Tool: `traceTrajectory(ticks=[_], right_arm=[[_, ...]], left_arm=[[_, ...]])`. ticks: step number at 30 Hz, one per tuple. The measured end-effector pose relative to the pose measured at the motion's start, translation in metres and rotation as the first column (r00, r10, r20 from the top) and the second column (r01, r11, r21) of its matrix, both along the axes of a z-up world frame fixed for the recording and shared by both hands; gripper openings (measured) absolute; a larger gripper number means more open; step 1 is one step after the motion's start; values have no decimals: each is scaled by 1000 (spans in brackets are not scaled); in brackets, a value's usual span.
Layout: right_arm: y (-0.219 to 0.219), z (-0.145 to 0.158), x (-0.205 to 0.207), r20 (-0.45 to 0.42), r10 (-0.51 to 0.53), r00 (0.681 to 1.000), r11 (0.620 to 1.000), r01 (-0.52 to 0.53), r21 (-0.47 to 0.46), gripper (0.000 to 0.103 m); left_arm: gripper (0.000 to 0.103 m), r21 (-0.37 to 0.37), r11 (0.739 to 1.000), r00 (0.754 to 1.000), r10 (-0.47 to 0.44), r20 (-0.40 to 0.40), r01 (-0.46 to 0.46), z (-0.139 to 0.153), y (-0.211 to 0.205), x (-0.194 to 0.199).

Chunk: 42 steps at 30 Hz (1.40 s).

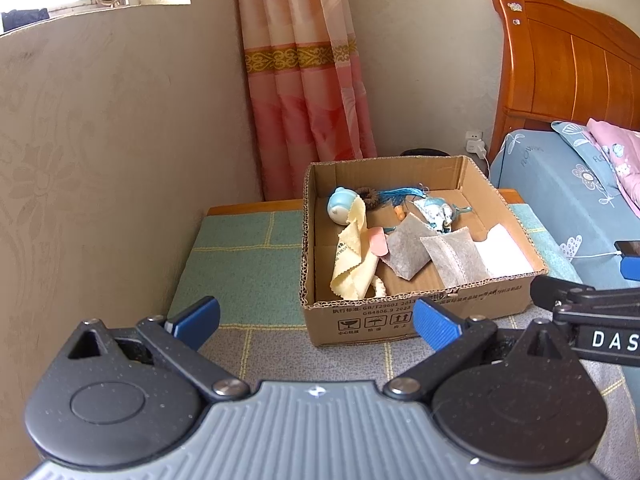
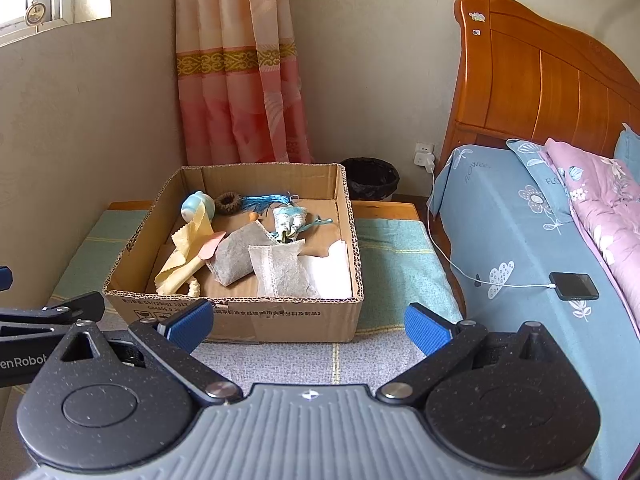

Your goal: Organize soft objects

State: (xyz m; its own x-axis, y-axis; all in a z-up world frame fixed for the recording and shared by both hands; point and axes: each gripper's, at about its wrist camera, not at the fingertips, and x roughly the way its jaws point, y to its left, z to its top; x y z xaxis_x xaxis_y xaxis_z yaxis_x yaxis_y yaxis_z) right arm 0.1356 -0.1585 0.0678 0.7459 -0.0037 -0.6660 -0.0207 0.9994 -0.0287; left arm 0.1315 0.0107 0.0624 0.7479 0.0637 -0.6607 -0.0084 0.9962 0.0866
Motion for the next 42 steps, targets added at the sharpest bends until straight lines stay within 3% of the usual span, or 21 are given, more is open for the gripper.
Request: traceTrajectory(ticks=[42], right_arm=[[1, -2, 0, -1, -2, 1000, 1000, 2, -10, 103]], left_arm=[[102, -2, 1000, 1000, 14, -9, -14, -1, 1, -1]])
